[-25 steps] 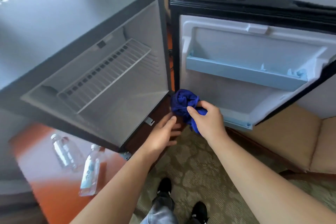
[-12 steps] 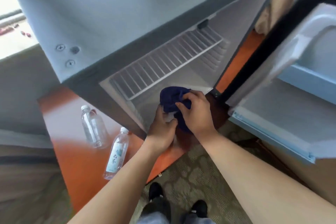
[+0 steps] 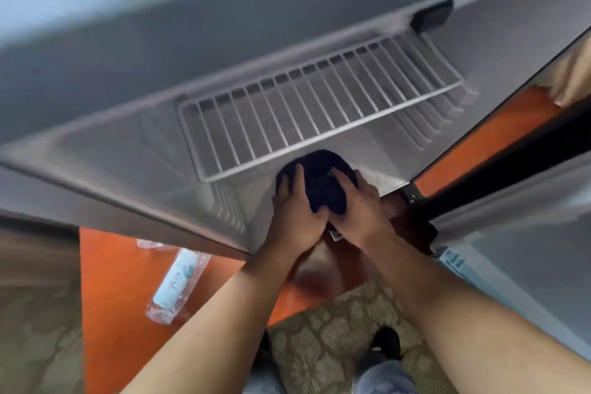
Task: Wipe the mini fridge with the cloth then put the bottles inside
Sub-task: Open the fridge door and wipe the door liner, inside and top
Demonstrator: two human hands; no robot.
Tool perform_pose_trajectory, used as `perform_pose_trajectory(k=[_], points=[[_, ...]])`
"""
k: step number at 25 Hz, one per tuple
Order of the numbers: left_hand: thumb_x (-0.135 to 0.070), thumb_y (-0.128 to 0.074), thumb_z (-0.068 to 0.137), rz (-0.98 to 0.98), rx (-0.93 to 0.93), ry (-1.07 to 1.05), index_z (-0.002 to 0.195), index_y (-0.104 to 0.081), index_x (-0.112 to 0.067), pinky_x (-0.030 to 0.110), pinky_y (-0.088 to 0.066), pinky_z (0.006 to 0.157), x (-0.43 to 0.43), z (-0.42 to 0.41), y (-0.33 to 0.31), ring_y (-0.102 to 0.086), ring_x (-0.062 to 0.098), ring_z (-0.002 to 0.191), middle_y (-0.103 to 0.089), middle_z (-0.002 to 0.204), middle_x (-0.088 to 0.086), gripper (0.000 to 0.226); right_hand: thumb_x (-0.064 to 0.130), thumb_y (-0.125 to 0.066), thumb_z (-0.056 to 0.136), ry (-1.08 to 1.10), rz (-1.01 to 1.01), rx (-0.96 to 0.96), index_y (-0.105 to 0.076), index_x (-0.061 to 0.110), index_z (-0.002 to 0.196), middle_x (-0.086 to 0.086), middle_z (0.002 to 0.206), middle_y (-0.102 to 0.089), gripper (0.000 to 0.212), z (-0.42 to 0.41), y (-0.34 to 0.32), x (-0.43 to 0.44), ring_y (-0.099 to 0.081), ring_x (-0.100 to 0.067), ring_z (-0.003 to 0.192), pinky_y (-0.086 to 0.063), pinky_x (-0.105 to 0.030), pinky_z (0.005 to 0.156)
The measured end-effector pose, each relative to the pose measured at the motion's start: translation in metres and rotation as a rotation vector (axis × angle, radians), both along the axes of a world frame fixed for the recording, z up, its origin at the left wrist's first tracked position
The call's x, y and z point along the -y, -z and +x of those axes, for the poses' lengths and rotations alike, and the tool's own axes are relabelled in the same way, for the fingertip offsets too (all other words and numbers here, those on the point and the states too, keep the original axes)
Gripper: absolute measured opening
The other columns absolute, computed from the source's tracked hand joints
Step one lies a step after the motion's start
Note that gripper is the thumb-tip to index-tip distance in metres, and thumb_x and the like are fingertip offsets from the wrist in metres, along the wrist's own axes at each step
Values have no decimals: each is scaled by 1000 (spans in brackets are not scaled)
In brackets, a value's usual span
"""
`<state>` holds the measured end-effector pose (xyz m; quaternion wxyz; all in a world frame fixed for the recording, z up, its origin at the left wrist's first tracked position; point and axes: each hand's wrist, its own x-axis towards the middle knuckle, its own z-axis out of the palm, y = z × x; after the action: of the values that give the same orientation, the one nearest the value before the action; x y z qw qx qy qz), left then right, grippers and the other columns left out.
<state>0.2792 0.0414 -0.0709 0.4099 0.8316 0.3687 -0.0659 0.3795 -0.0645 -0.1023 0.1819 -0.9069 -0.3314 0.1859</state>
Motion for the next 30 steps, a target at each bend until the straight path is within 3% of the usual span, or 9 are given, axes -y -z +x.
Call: perform_pose_trajectory(k=[3, 6, 10, 14, 18, 23, 27, 30], points=[[-38, -61, 95, 223, -74, 15, 163, -13, -27, 44, -34, 115, 4, 3, 14, -19, 37, 147, -20, 163, 16, 83, 24, -76, 81, -80, 50, 68, -47, 20, 148, -8, 144, -53, 73, 10, 6, -8, -52, -34, 113, -46, -38, 100], [-29, -55, 98, 339, -87, -98, 159, -25, -20, 41, -41, 109, 6, -9, 16, -26, 34, 141, -26, 158, 17, 68, 20, -71, 84, -181, 76, 48, -49, 21, 145, -4, 143, -53, 64, 4, 4, -29, -50, -31, 110, -49, -39, 96], [-20, -46, 103, 304, -178, -270, 163, -3, -11, 40, -24, 123, 15, -28, 9, -20, 39, 151, -8, 166, 26, 74, 20, -60, 92, -341, 42, 40, -42, 21, 148, -5, 156, -37, 59, -23, 2, -66, -45, -32, 125, -44, -38, 104], [-16, -46, 102, 280, -171, -249, 163, 0, -12, 38, -28, 122, 9, -34, 5, -24, 40, 152, -9, 166, 29, 77, 21, -58, 95, -450, 5, 59, -38, 22, 152, -4, 160, -31, 60, -22, 0, -72, -44, -31, 130, -43, -39, 107], [-23, -50, 101, 231, -163, -136, 164, -8, -25, 45, -33, 121, 5, -14, 9, -22, 40, 153, -6, 168, 23, 75, 20, -61, 95, -344, -23, 28, -33, 24, 154, -3, 161, -28, 65, 0, -3, -53, -40, -29, 135, -46, -43, 105], [-26, -50, 102, 263, -69, 31, 163, -21, -26, 44, -30, 123, 23, 39, 17, -16, 35, 155, -12, 169, 19, 67, 18, -60, 95, -99, -18, -57, -33, 24, 154, -12, 154, -32, 65, 37, -11, -12, -40, -31, 133, -44, -42, 108], [-27, -47, 104, 268, -82, 53, 159, -33, -21, 46, -34, 119, 30, 68, 13, -19, 39, 153, -17, 166, 23, 57, 9, -65, 91, 68, 208, -143, -27, 22, 157, -17, 155, -24, 77, 39, -21, 17, -44, -28, 134, -38, -33, 114], [-17, -54, 98, 302, -41, 19, 149, -43, -19, 42, -44, 107, 23, 71, 10, -33, 33, 140, -35, 154, 18, 52, 7, -70, 85, 188, 228, -74, -30, 32, 150, -13, 150, -28, 80, 29, -19, 29, -43, -30, 132, -48, -44, 107]])
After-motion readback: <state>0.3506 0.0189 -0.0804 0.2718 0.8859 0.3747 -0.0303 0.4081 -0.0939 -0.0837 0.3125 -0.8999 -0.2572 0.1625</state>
